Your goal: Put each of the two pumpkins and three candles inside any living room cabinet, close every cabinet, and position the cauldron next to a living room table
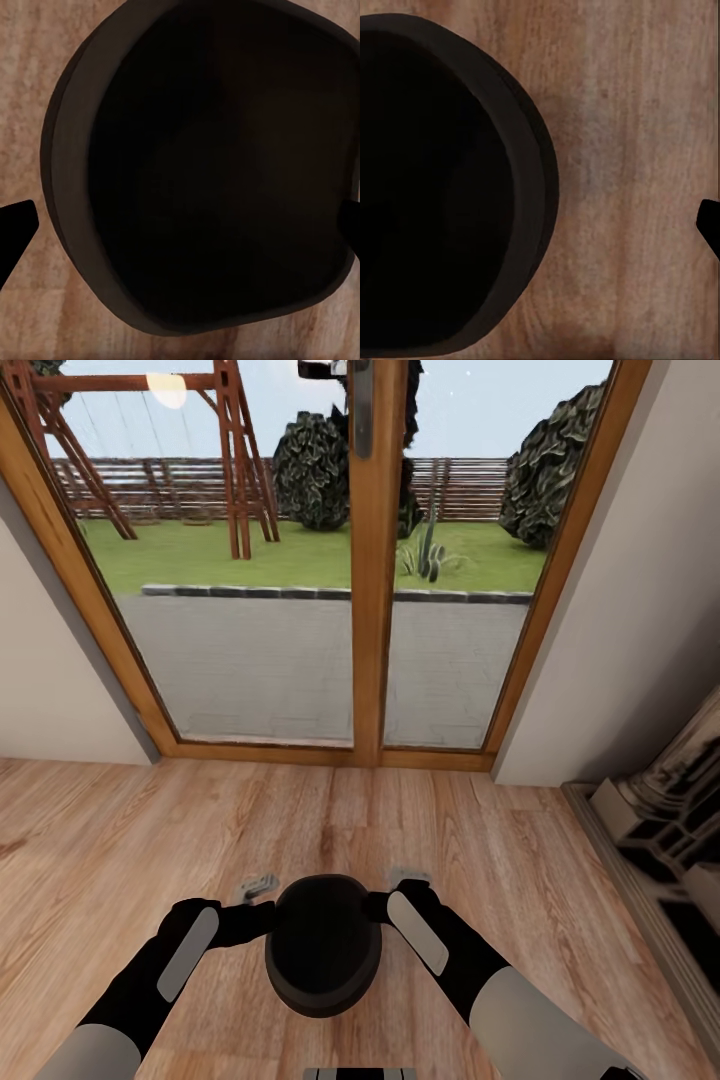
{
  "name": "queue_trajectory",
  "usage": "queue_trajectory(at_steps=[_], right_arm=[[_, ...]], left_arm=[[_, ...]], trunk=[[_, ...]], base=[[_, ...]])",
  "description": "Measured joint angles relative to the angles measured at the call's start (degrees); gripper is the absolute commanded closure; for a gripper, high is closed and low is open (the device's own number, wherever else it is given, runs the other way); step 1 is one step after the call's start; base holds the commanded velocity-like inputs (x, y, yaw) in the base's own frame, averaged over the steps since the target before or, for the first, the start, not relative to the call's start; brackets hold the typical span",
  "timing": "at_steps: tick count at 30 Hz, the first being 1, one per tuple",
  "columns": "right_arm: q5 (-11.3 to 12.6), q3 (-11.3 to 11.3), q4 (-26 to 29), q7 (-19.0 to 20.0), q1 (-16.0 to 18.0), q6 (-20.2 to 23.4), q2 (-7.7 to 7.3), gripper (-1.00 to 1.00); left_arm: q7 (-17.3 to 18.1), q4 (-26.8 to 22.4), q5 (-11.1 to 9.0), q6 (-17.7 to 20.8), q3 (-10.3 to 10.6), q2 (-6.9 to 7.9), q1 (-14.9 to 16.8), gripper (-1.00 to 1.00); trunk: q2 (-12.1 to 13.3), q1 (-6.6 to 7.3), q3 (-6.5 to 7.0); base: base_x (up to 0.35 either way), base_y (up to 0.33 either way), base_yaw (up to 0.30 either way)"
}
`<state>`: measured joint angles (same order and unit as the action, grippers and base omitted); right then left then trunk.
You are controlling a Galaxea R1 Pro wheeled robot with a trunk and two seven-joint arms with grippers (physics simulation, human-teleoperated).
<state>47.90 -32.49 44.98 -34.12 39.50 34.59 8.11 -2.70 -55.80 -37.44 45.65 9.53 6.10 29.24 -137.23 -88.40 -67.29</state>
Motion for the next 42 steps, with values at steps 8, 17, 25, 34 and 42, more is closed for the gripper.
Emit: queue_trajectory(at_steps=[8, 17, 25, 34, 42], right_arm=[[0.0, -0.04, 0.02, -0.18, 0.01, -0.2, 0.01, -1.0], [0.01, -0.03, 0.04, 0.18, 0.0, -0.3, 0.0, -1.0], [0.0, -0.04, 0.03, 0.34, 0.01, -0.39, 0.01, -1.0], [-0.03, -0.03, 0.04, 0.23, 0.0, -0.44, 0.0, -1.0], [-0.07, 0.02, -0.05, -0.5, 0.0, -0.25, -0.11, -1.0]], left_arm=[[0.0, -0.02, 0.0, 0.0, -0.01, 0.01, -0.01, -1.0], [-0.08, 0.02, 0.0, 0.0, 0.0, -0.01, 0.0, -1.0], [-0.1, 0.04, 0.0, 0.0, -0.01, -0.08, -0.01, -1.0], [-0.16, 0.05, 0.01, 0.0, 0.0, -0.09, 0.0, -1.0], [-0.16, 0.05, 0.0, 0.0, -0.01, -0.07, 0.0, -1.0]], trunk=[[0.0, 0.0, 0.0], [0.0, 0.0, 0.0], [0.0, 0.0, 0.0], [0.0, 0.0, 0.0], [0.0, 0.0, 0.0]], base=[[0.0, 0.0, 0.147], [0.0, 0.0, 0.077], [0.0, 0.0, 0.152], [0.0, 0.0, 0.033], [0.0, 0.0, 0.135]])
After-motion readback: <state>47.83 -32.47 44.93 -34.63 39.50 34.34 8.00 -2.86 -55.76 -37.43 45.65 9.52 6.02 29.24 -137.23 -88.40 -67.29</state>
